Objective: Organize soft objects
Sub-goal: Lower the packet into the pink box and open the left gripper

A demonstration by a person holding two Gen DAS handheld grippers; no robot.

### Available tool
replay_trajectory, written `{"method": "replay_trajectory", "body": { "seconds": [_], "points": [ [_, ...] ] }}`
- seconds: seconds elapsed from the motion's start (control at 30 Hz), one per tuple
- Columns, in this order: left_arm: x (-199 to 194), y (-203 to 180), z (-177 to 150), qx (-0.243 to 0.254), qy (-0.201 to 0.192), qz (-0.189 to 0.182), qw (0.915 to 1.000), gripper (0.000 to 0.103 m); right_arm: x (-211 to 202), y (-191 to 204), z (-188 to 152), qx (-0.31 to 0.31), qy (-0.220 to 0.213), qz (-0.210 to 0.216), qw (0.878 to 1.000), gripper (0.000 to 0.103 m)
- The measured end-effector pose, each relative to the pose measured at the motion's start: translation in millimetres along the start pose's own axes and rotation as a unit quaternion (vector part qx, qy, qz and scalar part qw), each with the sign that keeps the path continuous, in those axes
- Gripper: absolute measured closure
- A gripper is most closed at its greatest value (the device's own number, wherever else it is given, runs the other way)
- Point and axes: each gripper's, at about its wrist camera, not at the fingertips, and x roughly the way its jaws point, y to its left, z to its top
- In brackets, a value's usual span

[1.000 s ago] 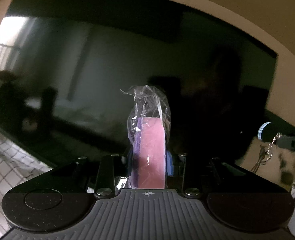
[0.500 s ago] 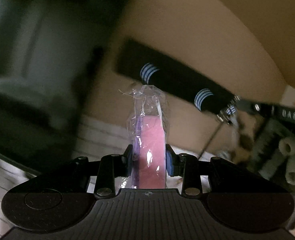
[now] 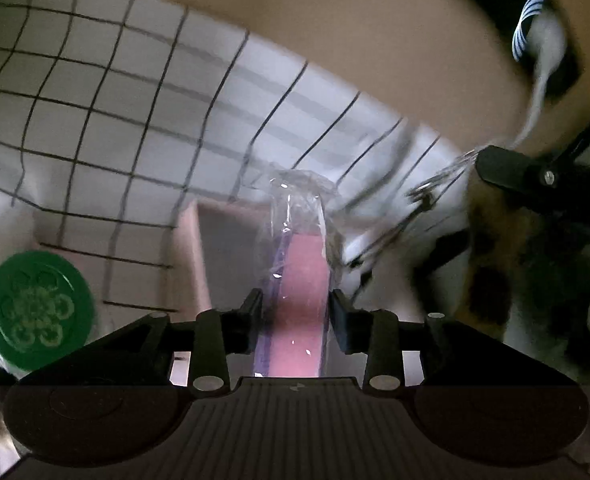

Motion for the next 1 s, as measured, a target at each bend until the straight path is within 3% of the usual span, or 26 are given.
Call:
{"method": "replay_trajectory", "body": {
  "seconds": [0.1,0.23,0.37,0.47,0.57,0.6,0.7,0.73,0.8,0.9,1.0],
  "points": [
    [6.3,3.0,-4.1,0.024,0.013,0.022,0.9994,0.064,31.2,-22.2,-22.7,0.035,0.038,-0.016,0.999,0.084],
    [-14.9,9.1,-6.0,0.022,-0.021,0.019,0.9994,0.064,36.0,-31.1,-37.0,0.035,0.034,-0.038,0.998,0.075],
    [-41.8,13.5,-2.8,0.020,-0.042,0.004,0.9989,0.064,33.6,-22.1,-39.7,0.016,0.030,-0.045,0.998,0.074],
    [-50.0,17.2,-2.9,0.007,-0.040,-0.036,0.9985,0.064,39.7,-4.9,-44.4,-0.017,0.038,-0.042,0.998,0.074],
    [-43.5,10.7,-6.8,0.002,-0.027,-0.112,0.9933,0.064,37.7,11.3,-45.7,-0.032,0.033,-0.048,0.998,0.073],
    [-38.8,7.1,-7.7,0.013,-0.022,-0.112,0.9934,0.063,33.8,14.2,-44.5,-0.032,0.024,-0.056,0.998,0.073],
    [-18.9,-6.3,-6.2,0.063,-0.017,0.001,0.9979,0.065,14.8,17.2,-39.9,-0.030,-0.005,-0.081,0.996,0.073],
    [-19.6,-7.1,-6.9,0.068,-0.029,0.019,0.9971,0.065,9.7,16.9,-39.4,-0.032,-0.008,-0.086,0.996,0.073],
    [-31.3,-2.8,-8.3,0.051,-0.045,0.013,0.9976,0.065,-3.5,15.0,-41.3,-0.040,-0.013,-0.093,0.995,0.069],
    [-59.0,4.7,-17.3,0.044,-0.066,-0.004,0.9968,0.065,-18.0,8.9,-51.8,-0.043,-0.012,-0.105,0.993,0.053],
    [-96.2,25.6,-42.7,0.052,-0.090,0.024,0.9943,0.065,-15.5,6.0,-66.6,-0.038,0.007,-0.104,0.994,0.051]
  ]
}}
